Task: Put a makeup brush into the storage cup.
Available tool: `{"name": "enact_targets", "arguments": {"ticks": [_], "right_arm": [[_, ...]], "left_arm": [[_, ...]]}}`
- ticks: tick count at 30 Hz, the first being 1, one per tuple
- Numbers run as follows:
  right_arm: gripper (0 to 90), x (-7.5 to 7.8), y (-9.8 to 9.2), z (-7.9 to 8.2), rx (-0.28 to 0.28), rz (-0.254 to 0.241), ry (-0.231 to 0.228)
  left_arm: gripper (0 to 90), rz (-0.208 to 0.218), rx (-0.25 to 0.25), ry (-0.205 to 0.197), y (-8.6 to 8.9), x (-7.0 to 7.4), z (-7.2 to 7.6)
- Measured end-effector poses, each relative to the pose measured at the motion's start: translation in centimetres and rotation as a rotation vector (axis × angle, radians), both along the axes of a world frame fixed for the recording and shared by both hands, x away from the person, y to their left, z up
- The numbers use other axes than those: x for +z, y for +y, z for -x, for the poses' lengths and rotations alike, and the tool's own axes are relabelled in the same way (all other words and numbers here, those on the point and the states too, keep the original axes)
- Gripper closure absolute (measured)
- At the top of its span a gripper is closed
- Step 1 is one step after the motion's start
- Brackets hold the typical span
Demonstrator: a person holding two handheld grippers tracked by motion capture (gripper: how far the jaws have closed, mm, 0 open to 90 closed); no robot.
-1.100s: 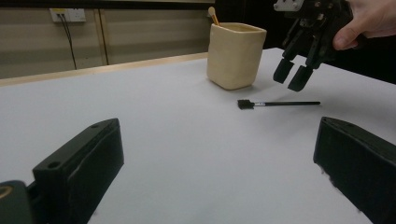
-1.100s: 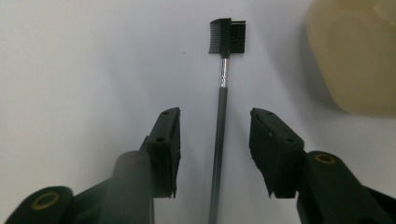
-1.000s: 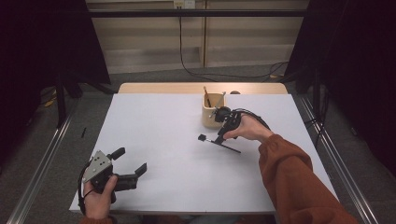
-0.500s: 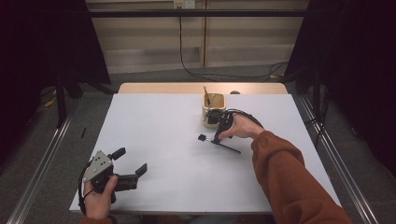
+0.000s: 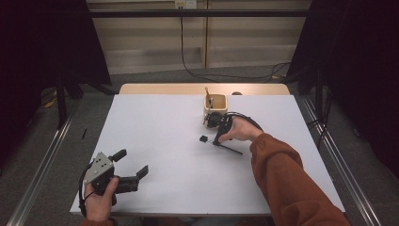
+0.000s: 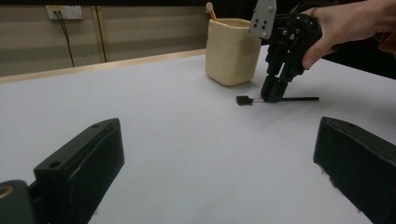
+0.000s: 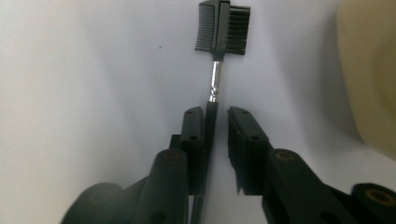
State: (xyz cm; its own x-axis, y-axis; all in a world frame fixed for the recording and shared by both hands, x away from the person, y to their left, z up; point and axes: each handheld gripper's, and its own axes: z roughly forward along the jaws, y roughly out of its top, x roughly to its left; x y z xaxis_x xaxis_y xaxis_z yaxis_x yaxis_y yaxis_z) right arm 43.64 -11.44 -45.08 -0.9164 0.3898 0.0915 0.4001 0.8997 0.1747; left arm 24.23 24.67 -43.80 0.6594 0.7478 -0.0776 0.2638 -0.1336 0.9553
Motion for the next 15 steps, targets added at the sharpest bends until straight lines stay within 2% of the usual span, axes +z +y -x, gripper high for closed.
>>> {"name": "enact_targets", "arguments": {"ticks": [9,10,15], "right_arm": [[83.5,-0.01,0.25,0.11,0.012,0.025,-0.015],[86.2,-0.02,0.22,0.11,0.009,0.024,-0.012],[86.4,-0.04,-0.03,0.14,0.013,0.008,-0.014]], "left_arm": [[1.9,-0.009,0.002,0.006,-0.05,-0.08,0.03],[1.9,-0.008,0.001,0.005,-0.04,-0.08,0.04],[1.8,-0.005,0.016,0.009,0.1,-0.14,-0.02]]}}
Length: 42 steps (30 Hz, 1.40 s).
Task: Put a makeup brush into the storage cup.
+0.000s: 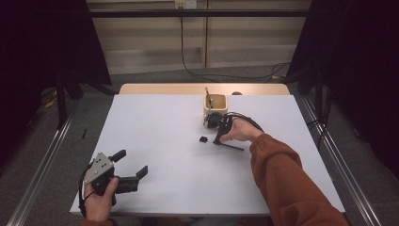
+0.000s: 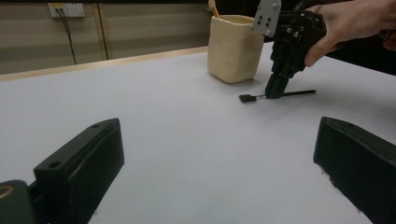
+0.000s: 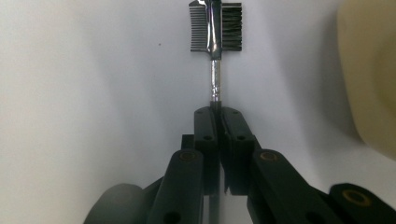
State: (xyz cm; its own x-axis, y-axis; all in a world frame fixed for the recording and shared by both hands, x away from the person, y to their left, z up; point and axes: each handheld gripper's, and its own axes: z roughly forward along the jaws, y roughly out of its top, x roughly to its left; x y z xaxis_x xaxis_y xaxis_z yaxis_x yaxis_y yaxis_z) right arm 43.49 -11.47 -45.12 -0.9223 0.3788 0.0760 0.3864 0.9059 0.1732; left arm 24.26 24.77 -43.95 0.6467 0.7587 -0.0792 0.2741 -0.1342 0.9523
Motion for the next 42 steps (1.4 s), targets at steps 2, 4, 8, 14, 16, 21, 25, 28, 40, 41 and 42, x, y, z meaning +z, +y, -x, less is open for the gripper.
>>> {"name": "enact_targets", "arguments": {"ticks": [2,4,8,14,16,21,25,28,40,41,42], "right_arm": [[86.4,0.0,0.0,0.0,-0.001,0.0,0.0],[86.4,0.0,0.1,0.0,-0.002,0.01,-0.005],[86.4,0.1,0.0,0.2,-0.004,0.003,-0.012],[86.4,0.4,-0.2,0.3,-0.02,-0.008,-0.021],[86.4,0.7,-0.2,0.3,-0.028,-0.022,-0.019],[86.4,1.2,-0.5,0.6,-0.036,-0.06,-0.021],[86.4,1.6,-0.5,0.8,-0.054,-0.064,-0.038],[86.4,2.5,-0.4,1.0,-0.046,-0.08,-0.053],[86.3,3.5,-2.2,2.2,-0.086,-0.186,-0.115],[86.4,3.5,-2.4,2.4,-0.097,-0.194,-0.114],[86.3,3.5,-2.6,2.4,-0.096,-0.209,-0.108]], "left_arm": [[1.8,-0.004,-0.002,-0.005,0.1,0.0,0.0],[1.8,-0.006,-0.001,-0.004,0.0,0.1,0.0],[1.8,-0.007,-0.003,-0.007,0.1,0.1,0.1],[1.8,-0.002,0.003,-0.022,0.1,0.2,0.2],[1.8,-0.001,0.002,-0.018,0.0,0.2,0.2],[1.8,0.004,0.002,-0.021,0.1,0.2,0.2],[1.8,0.008,0.004,-0.02,0.1,0.2,0.2],[1.8,0.006,0.007,-0.023,0.1,0.3,0.3],[1.8,0.006,0.011,-0.023,0.0,0.3,0.1],[1.8,0.008,0.013,-0.02,0.0,0.3,0.1],[1.8,0.007,0.012,-0.019,0.0,0.3,0.2]]}}
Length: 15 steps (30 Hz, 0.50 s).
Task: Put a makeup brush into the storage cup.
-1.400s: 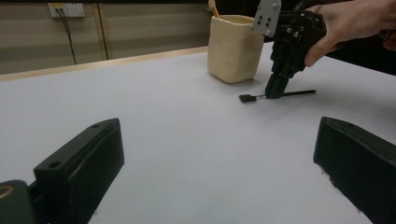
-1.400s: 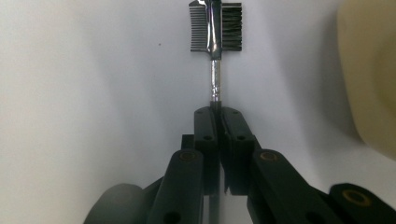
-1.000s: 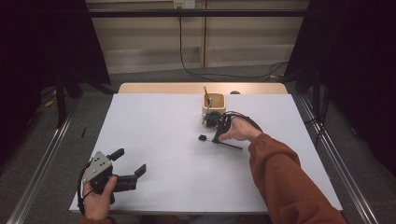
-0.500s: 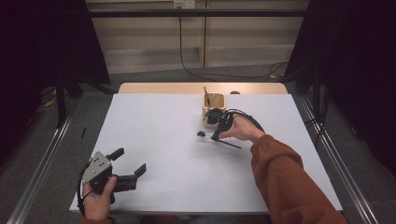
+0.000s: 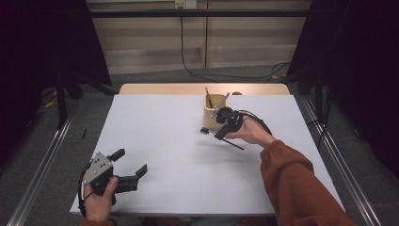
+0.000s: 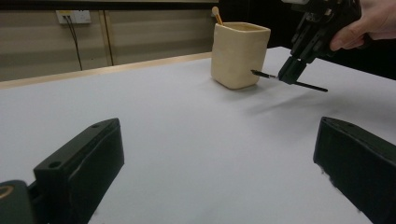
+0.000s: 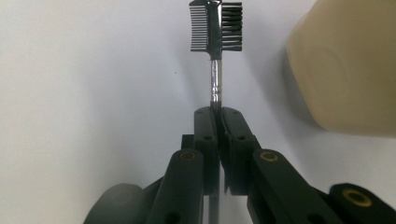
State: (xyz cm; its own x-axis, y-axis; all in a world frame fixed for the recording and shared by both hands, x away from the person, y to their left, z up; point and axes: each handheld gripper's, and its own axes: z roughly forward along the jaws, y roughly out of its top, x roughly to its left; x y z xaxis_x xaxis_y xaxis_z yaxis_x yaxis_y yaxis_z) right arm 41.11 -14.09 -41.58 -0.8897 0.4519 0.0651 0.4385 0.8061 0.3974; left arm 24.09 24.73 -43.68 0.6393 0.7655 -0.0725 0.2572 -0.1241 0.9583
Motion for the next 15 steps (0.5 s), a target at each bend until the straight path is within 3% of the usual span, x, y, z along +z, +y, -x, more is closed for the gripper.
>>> {"name": "enact_targets", "arguments": {"ticks": [7,15], "right_arm": [[86.3,0.0,-1.5,0.6,-0.03,-0.102,0.013],[86.3,0.1,-2.8,1.5,-0.06,-0.186,-0.009]], "left_arm": [[1.8,-0.002,0.001,-0.001,0.2,0.0,0.0],[1.8,-0.001,-0.001,0.002,0.0,-0.1,-0.1]]}}
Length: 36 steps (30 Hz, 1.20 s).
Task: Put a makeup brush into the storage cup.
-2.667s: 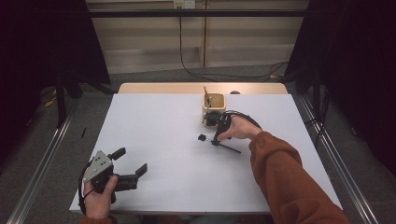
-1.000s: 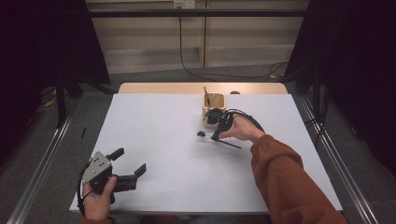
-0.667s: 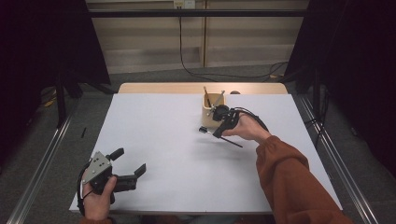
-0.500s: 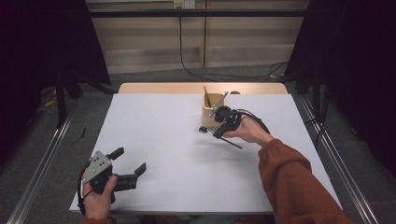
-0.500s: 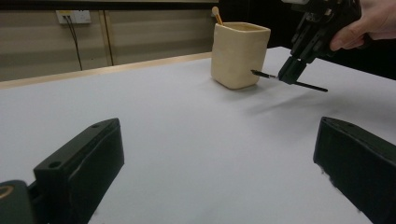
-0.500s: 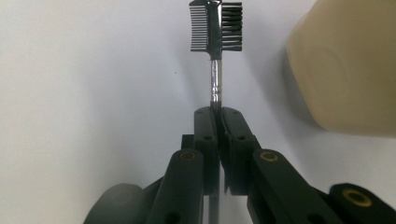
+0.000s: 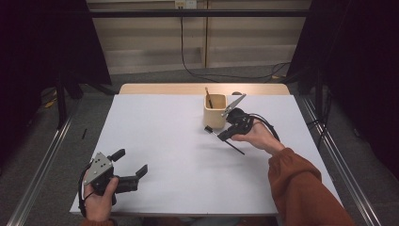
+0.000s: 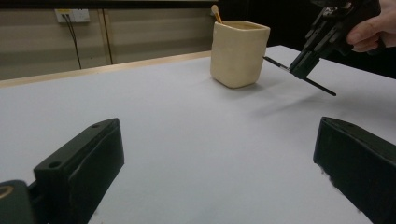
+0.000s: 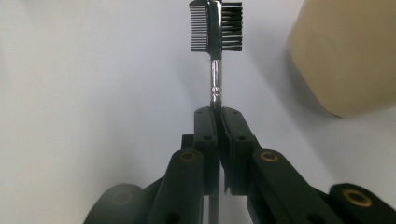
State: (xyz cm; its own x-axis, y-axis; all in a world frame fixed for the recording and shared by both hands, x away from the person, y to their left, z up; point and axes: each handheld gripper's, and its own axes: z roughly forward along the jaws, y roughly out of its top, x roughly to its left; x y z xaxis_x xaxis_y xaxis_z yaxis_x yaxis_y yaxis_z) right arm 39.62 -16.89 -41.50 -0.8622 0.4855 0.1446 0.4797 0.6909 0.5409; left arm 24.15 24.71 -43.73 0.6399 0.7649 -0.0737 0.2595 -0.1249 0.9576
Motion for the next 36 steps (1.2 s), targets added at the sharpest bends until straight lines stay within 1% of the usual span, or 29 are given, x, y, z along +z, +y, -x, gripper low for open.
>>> {"name": "enact_targets", "arguments": {"ticks": [5,8,11,12,14,20,23,31,33,36], "right_arm": [[86.3,0.3,-0.7,0.3,-0.029,-0.065,-0.013],[86.3,0.1,-0.9,0.7,-0.043,-0.082,-0.034],[86.4,0.3,-1.2,1.0,-0.063,-0.126,-0.043],[86.3,0.4,-1.4,1.0,-0.063,-0.14,-0.054],[86.3,0.5,-1.6,1.2,-0.067,-0.154,-0.068],[86.3,0.8,-2.3,1.4,-0.094,-0.197,-0.08],[86.3,0.9,-2.6,1.6,-0.103,-0.218,-0.092],[86.4,1.4,-3.2,2.2,-0.129,-0.315,-0.16],[86.3,1.4,-3.3,2.3,-0.126,-0.326,-0.169],[86.3,1.2,-3.7,2.4,-0.143,-0.351,-0.183]], "left_arm": [[1.8,0.006,0.004,0.0,0.1,0.0,0.0],[1.8,0.006,0.0,0.0,0.0,0.0,0.1],[1.8,0.003,0.0,-0.003,0.1,0.0,0.1],[1.8,0.003,0.001,-0.002,0.1,0.0,0.1],[1.8,0.003,0.002,-0.002,0.1,0.0,0.1],[1.8,-0.005,0.001,-0.003,0.1,0.0,0.3],[1.8,-0.001,0.009,-0.001,0.2,0.0,0.4],[1.8,-0.002,0.008,-0.002,0.2,0.0,0.4],[1.8,-0.003,0.009,-0.001,0.2,0.0,0.4],[1.8,-0.005,0.004,-0.003,0.1,0.0,0.3]]}}
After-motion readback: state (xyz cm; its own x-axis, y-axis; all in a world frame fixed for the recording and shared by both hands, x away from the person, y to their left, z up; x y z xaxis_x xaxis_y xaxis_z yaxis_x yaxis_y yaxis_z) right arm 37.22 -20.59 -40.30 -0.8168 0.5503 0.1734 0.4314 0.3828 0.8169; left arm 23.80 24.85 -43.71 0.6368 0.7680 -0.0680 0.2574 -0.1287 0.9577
